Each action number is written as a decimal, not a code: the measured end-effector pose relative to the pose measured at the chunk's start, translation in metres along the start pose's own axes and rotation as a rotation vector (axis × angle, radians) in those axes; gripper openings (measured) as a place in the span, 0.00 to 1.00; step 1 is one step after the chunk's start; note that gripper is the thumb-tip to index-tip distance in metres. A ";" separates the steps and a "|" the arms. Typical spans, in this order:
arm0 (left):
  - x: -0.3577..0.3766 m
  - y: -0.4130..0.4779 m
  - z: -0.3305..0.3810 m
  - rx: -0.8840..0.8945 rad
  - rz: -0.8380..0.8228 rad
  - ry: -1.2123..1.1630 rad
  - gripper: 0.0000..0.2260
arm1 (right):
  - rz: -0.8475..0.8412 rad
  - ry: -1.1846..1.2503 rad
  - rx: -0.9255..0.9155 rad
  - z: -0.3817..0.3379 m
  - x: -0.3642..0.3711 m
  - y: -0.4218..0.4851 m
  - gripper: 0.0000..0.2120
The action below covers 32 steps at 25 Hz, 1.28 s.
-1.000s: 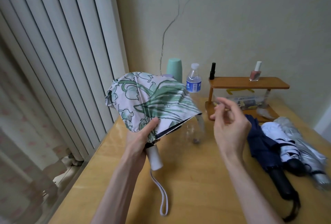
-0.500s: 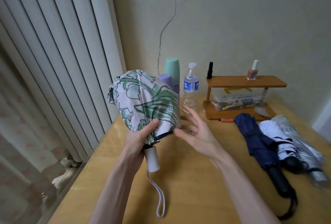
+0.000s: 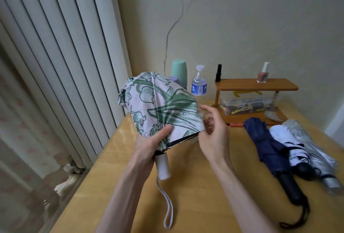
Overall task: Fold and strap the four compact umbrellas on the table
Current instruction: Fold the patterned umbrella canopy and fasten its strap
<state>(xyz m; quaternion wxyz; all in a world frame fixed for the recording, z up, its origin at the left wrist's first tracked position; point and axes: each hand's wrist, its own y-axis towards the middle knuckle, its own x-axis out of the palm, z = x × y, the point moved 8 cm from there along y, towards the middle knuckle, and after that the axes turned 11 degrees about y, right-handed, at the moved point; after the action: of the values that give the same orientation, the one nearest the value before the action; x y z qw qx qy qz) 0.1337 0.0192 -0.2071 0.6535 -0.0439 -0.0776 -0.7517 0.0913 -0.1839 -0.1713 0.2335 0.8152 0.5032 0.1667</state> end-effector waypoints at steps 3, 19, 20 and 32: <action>-0.008 0.002 0.001 0.006 0.042 0.033 0.26 | 0.133 -0.172 -0.029 -0.002 -0.028 0.005 0.25; -0.051 0.011 0.004 0.074 0.131 0.234 0.43 | -0.272 0.046 0.108 -0.001 -0.014 0.016 0.30; -0.051 0.010 0.006 0.088 0.122 0.219 0.42 | -0.229 0.050 0.081 -0.005 -0.014 0.016 0.30; -0.019 0.002 0.008 0.077 -0.036 0.186 0.28 | -0.097 -0.126 -0.025 -0.009 -0.015 0.015 0.08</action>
<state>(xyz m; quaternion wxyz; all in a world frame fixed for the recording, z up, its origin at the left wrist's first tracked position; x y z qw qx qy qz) 0.1381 0.0391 -0.2027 0.6454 0.0525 -0.0464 -0.7606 0.0915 -0.2014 -0.1556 0.2828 0.7956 0.5244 0.1100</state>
